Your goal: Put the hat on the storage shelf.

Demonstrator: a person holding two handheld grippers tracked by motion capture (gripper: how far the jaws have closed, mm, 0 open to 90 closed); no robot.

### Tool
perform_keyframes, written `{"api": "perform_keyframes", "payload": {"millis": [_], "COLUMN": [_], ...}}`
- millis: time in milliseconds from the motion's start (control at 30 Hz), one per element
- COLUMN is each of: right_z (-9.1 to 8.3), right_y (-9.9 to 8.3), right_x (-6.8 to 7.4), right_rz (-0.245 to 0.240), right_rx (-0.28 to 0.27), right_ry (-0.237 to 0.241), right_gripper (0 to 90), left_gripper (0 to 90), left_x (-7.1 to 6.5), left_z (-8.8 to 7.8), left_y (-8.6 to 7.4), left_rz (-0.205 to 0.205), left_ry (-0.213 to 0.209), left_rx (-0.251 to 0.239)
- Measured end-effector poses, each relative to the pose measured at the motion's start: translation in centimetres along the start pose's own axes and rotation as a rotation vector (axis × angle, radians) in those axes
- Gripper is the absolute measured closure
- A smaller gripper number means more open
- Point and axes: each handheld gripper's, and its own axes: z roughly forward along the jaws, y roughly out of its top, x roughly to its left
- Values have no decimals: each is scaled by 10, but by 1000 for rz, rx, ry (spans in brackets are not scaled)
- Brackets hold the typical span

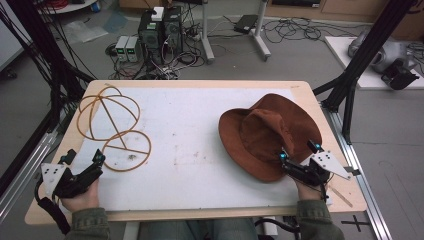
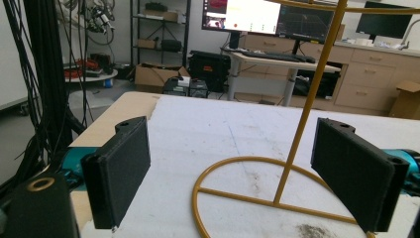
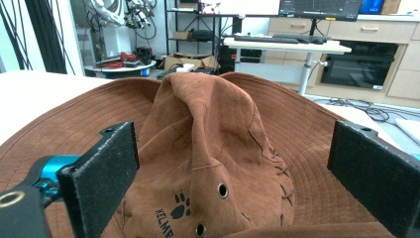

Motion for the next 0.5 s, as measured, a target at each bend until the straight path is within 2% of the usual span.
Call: {"api": "perform_keyframes", "payload": {"millis": [133, 267, 500], "right_z": [-1, -2, -3], "right_y": [0, 2, 3], "right_x": [0, -3, -5], "right_rz": [13, 53, 77], "right_rx": [-9, -27, -42], "right_ry": [-12, -30, -46], "right_gripper": [47, 40, 38], "left_gripper": [157, 157, 157], "left_x": [1, 0, 0], "left_z": [0, 0, -1], "left_y": [0, 0, 0], "left_rz": [1, 0, 3], "left_ry": [2, 1, 1], "left_rx": [2, 0, 1]}}
